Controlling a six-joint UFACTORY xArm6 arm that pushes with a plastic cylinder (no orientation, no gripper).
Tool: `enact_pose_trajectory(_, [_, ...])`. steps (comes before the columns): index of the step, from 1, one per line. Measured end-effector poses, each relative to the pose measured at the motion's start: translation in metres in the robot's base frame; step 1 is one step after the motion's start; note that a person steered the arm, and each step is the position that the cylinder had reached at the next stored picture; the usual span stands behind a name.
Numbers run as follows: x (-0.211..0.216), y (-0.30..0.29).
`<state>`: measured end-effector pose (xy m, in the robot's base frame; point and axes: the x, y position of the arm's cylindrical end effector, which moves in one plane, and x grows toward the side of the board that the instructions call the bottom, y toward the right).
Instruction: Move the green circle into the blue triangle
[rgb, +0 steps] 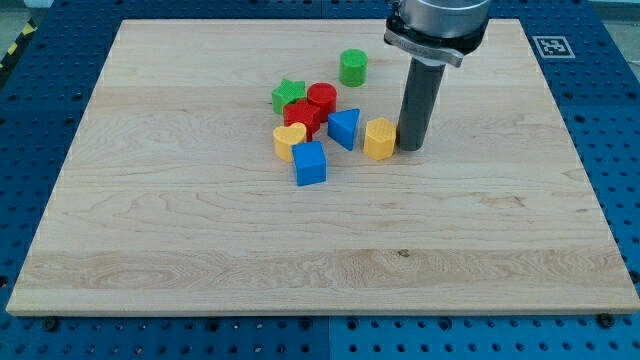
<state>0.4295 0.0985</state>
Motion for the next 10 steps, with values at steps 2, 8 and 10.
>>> enact_pose_trajectory(2, [-0.117, 0.017])
enact_pose_trajectory(8, [-0.102, 0.005])
enact_pose_trajectory(10, [-0.145, -0.027])
